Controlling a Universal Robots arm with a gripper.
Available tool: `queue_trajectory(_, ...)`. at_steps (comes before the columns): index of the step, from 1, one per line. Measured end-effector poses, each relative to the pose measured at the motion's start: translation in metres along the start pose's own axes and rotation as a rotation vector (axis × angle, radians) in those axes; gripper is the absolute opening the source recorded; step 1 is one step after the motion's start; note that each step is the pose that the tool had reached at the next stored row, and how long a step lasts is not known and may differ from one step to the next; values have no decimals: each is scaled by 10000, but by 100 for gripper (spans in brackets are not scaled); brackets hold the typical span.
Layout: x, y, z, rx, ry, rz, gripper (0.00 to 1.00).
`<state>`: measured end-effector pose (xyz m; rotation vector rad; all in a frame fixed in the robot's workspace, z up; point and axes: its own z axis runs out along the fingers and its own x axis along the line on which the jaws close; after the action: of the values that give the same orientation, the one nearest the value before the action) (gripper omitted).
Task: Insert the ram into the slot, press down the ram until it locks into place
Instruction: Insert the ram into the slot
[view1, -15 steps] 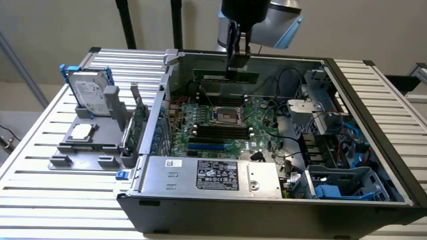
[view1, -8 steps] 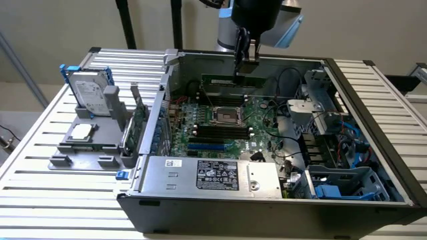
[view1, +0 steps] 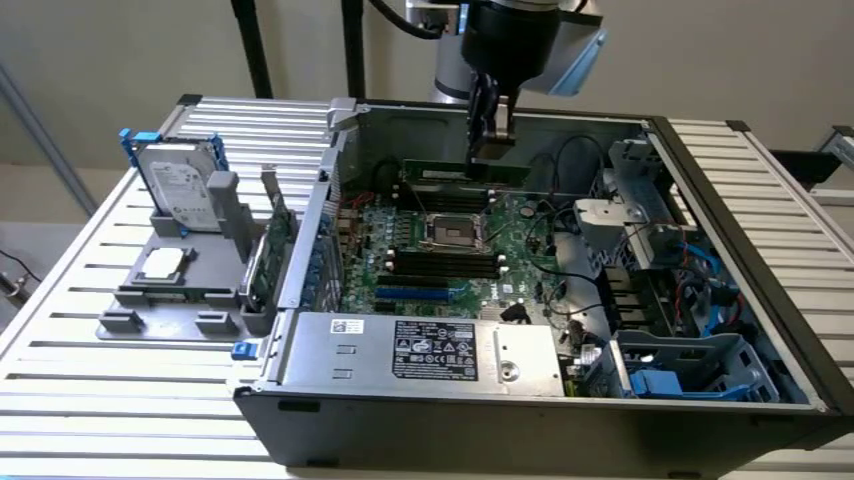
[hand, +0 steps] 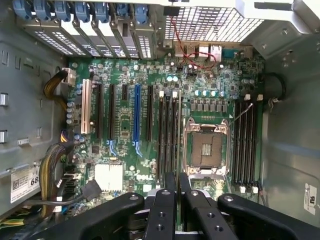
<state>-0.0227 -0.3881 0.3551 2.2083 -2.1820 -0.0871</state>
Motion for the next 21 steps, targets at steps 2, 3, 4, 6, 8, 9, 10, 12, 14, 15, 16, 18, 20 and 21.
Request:
queue_trajectory(2, 11, -3, 36, 0, -1, -2, 13)
queue_trajectory(3, 18, -4, 55, 0, -2, -1, 13)
queue_trajectory(4, 25, -5, 72, 0, 0, 0, 13)
queue_trajectory(6, 40, -7, 109, 0, 0, 0, 13)
queue_trajectory(8, 55, -9, 144, 0, 0, 0, 13)
queue_trajectory(9, 63, -10, 162, 0, 0, 0, 13)
queue_trajectory(10, 71, -11, 180, 0, -1, 0, 13)
queue_trajectory(12, 87, -13, 216, 0, 0, 0, 13)
queue_trajectory(14, 101, -15, 253, 0, 0, 0, 13)
queue_trajectory(15, 107, -16, 270, 0, 0, 0, 13)
queue_trajectory(16, 114, -18, 289, 0, 0, 0, 13)
queue_trajectory(18, 126, -20, 326, 1, -2, 0, 13)
queue_trajectory(20, 139, -22, 361, 0, 0, 0, 13)
queue_trajectory(21, 145, -23, 379, 0, -1, 0, 13)
